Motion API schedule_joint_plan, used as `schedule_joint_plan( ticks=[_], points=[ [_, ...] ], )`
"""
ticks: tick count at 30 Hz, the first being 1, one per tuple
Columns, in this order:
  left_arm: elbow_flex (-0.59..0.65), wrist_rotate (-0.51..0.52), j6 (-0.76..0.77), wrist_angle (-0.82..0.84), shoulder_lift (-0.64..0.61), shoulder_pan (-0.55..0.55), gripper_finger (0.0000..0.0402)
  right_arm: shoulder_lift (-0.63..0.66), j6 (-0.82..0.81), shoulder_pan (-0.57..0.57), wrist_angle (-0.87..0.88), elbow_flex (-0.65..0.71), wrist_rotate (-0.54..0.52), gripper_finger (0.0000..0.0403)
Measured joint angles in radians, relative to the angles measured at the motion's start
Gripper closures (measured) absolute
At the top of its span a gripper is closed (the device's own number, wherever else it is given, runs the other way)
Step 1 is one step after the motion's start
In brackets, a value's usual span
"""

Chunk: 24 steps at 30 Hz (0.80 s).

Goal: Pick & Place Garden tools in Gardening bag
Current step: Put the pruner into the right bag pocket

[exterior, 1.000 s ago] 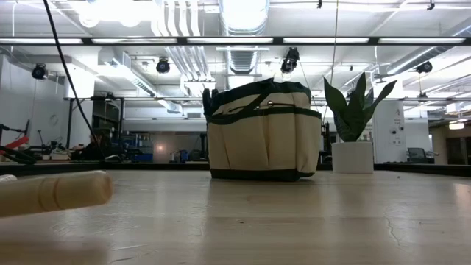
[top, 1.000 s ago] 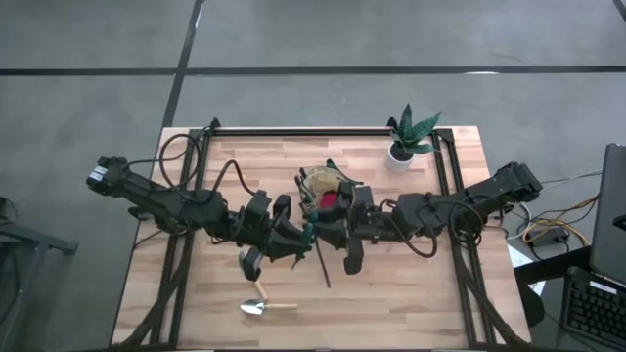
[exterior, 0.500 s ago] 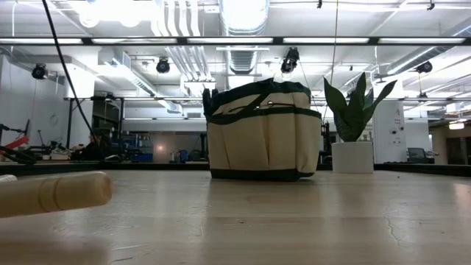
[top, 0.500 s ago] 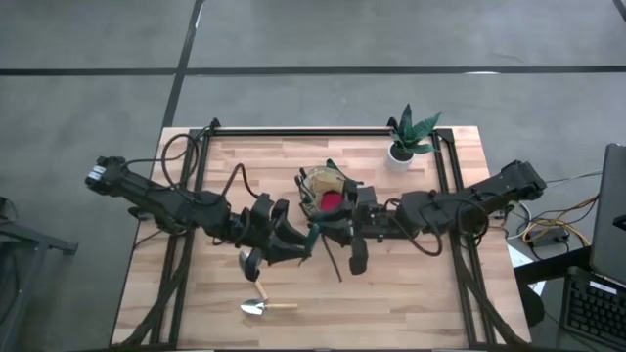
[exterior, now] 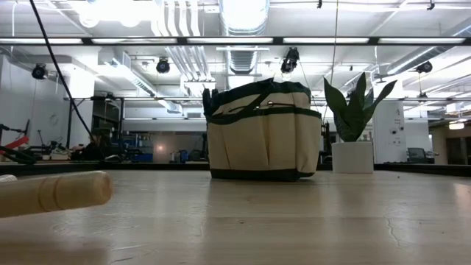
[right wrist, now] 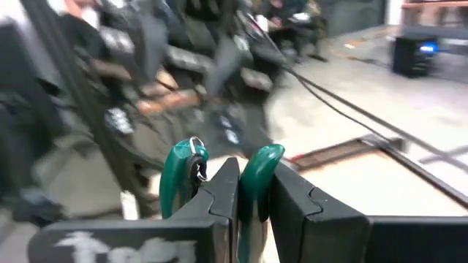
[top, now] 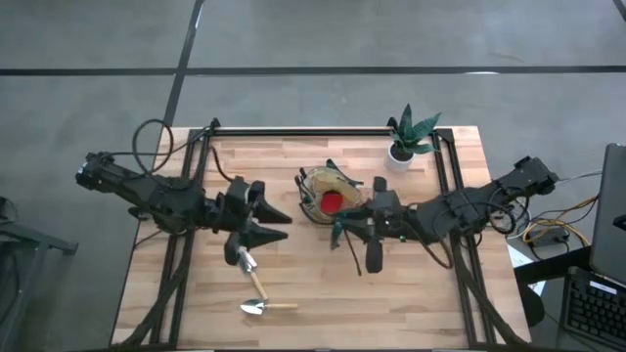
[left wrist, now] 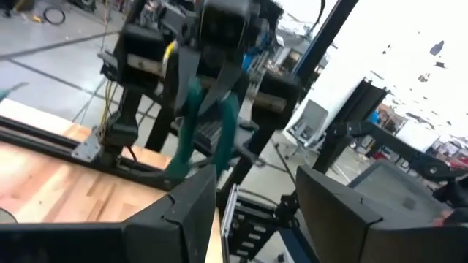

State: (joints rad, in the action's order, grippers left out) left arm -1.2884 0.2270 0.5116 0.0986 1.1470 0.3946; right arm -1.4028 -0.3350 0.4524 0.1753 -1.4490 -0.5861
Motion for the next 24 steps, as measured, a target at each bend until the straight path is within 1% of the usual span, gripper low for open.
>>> schedule_joint_plan(
  ticks=[3,8,13,16,18,22,24],
  points=[
    [0.0,0.011,-0.006,0.004,-0.021,0.0,0.0211,0.008,0.004,0.022,0.057,0.009,-0.067,0.0362],
    [0.0,0.026,-0.018,0.008,-0.044,0.0,0.0211,0.045,-0.017,0.035,0.084,0.09,-0.099,0.0362],
    [0.0,0.042,-0.022,0.016,-0.057,0.0,0.0211,0.152,-0.077,0.042,0.039,0.258,-0.132,0.0362],
    [0.0,0.048,-0.022,0.018,-0.061,0.0,0.0211,0.23,-0.037,0.054,-0.026,0.375,-0.138,0.0362],
    [0.0,0.048,-0.02,0.028,-0.062,0.0,0.0211,0.283,-0.005,0.054,-0.027,0.443,-0.135,0.0362],
    [0.0,0.064,-0.013,0.062,-0.067,0.0,0.0211,0.369,-0.073,0.053,-0.042,0.57,-0.138,0.0362],
    [0.0,0.066,-0.013,0.068,-0.067,0.0,0.0211,0.396,-0.044,0.053,-0.093,0.617,-0.144,0.0362]
  ],
)
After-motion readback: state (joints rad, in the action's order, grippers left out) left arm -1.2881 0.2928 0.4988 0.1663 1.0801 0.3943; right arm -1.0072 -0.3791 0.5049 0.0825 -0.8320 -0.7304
